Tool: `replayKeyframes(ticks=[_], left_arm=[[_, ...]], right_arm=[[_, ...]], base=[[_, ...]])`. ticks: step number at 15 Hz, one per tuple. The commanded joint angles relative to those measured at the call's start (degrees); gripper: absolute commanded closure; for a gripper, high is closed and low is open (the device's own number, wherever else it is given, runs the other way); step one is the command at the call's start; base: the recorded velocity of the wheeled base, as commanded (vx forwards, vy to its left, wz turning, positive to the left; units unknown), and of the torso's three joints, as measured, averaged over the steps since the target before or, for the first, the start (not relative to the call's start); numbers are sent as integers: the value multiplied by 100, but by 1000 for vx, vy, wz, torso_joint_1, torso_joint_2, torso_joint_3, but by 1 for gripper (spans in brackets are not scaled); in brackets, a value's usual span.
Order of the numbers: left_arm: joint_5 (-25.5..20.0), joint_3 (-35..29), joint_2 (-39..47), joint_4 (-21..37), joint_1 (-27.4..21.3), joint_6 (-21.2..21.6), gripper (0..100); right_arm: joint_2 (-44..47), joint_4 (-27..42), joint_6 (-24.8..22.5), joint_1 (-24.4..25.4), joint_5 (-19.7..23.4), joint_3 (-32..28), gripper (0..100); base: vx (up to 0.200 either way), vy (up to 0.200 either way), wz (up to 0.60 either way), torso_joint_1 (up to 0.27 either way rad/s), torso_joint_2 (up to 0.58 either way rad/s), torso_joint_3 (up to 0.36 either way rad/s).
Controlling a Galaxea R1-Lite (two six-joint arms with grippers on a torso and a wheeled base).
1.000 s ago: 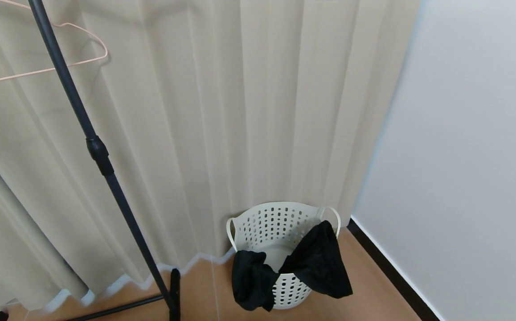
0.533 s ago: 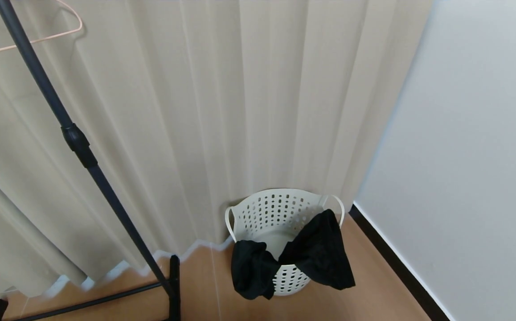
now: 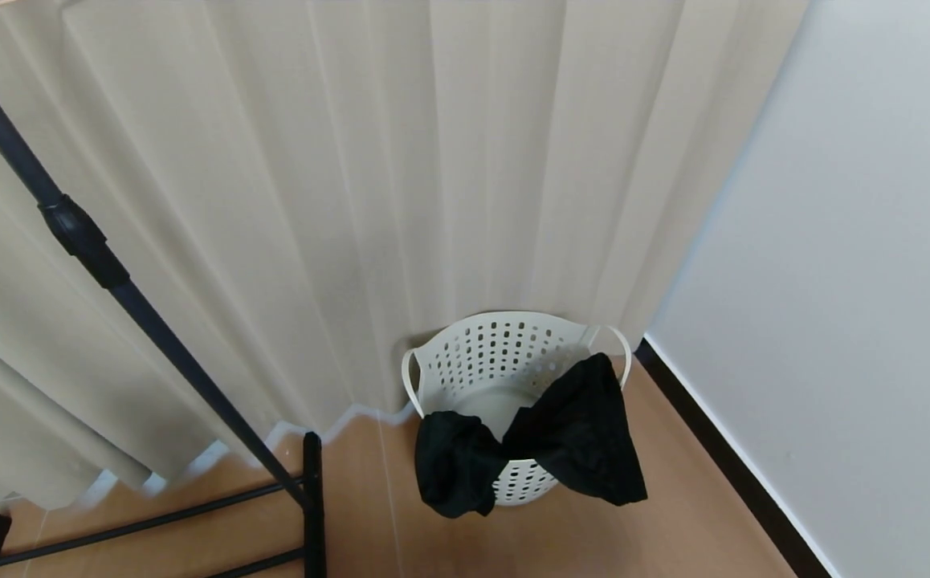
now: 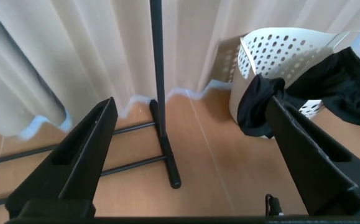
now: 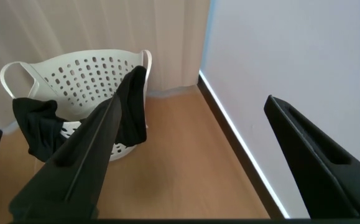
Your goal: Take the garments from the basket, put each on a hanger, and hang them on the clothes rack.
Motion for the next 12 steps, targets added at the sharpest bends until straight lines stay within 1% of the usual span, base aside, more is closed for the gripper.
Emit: replayKeyframes(ticks=[1,12], left_arm=[[3,-1,-3,-2,1,-2,0],[12,-10,-3,-2,1,-81,0]], right_arm=[[-7,2,11,1,0,0,0],[-7,20,-24,-7,9,0,0]], base=[[0,0,0,2,2,-193],[0,0,0,2,6,-199]])
